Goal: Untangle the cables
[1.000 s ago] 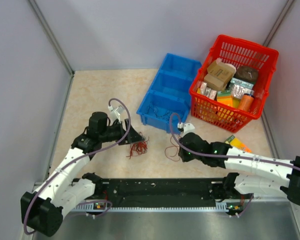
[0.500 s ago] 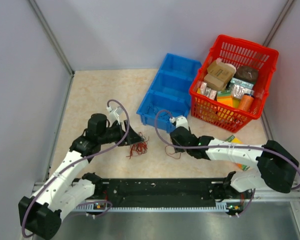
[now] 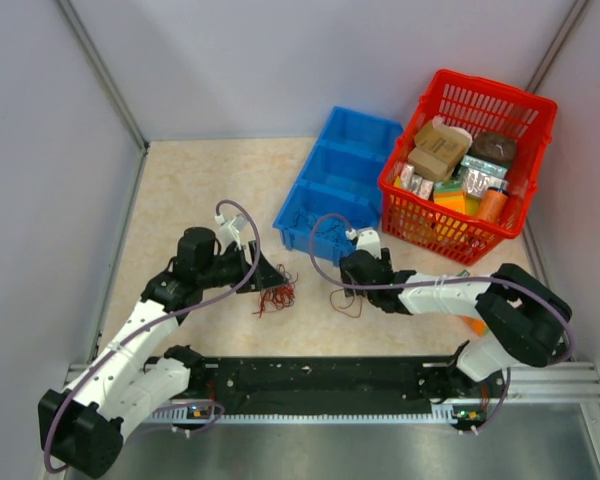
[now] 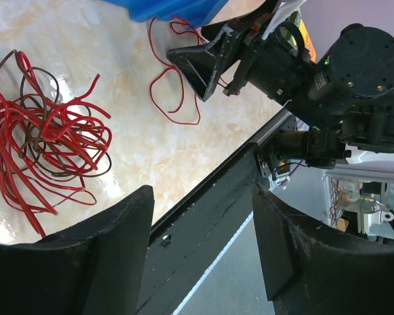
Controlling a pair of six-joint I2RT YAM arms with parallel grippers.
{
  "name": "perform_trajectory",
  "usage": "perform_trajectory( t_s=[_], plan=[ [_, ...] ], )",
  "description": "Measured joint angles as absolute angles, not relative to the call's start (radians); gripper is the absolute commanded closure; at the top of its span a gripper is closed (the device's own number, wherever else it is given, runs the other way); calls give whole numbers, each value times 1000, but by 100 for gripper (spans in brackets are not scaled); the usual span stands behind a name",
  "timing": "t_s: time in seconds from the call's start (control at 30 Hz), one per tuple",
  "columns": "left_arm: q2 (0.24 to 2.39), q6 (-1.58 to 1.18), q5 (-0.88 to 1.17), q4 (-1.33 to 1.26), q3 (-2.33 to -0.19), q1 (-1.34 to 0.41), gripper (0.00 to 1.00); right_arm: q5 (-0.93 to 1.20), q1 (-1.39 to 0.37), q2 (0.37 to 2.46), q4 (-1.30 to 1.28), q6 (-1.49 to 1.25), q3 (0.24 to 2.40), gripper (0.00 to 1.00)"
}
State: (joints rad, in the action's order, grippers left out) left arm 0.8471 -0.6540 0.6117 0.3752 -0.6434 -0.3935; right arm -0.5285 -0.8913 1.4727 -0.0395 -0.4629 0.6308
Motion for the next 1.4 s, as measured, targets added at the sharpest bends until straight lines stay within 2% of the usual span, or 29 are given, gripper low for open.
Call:
perform_trajectory(
  t_s=[0.07,0.1,0.13,0.2,0.23,0.27,0.3,0.53,0.63,0.8,0.93,1.17,1.4],
  plan=[
    [846,-654,611,374,-640,-393,34,-522,-882,1497,9,-465,620,28],
    [846,-654,612,375,-638,-393,34,-520,-880,1508,40,-464,617,33],
    [846,-654,612,375,-635,-393,34,-521,-878,1520,66,-465,616,42],
    [846,-654,612,376,-632,-393,34,-522,-877,1544,110,-473,618,70],
    [846,-654,612,376,-632,-393,34,-524,-877,1556,128,-483,622,87],
    [846,-654,612,376,-632,-393,34,-529,-878,1567,141,-490,626,96],
    [846,-654,611,376,-632,-393,34,-548,-882,1573,142,-499,629,100],
    [846,-641,590,399,-632,-393,35,-656,-1009,1522,42,-559,605,100],
    [846,-641,577,402,-632,-393,35,-614,-1066,1389,-63,-570,559,100],
    [855,-656,571,383,-632,-393,35,-569,-1063,1093,-129,-569,546,100],
    [875,-662,570,368,-632,-393,35,-556,-1037,1007,-182,-547,596,100],
    [870,-667,567,367,-632,-393,36,-492,-958,1023,-257,-438,834,100],
    [831,-667,563,382,-632,-393,35,-422,-842,1168,-253,-285,1256,100]
  ],
)
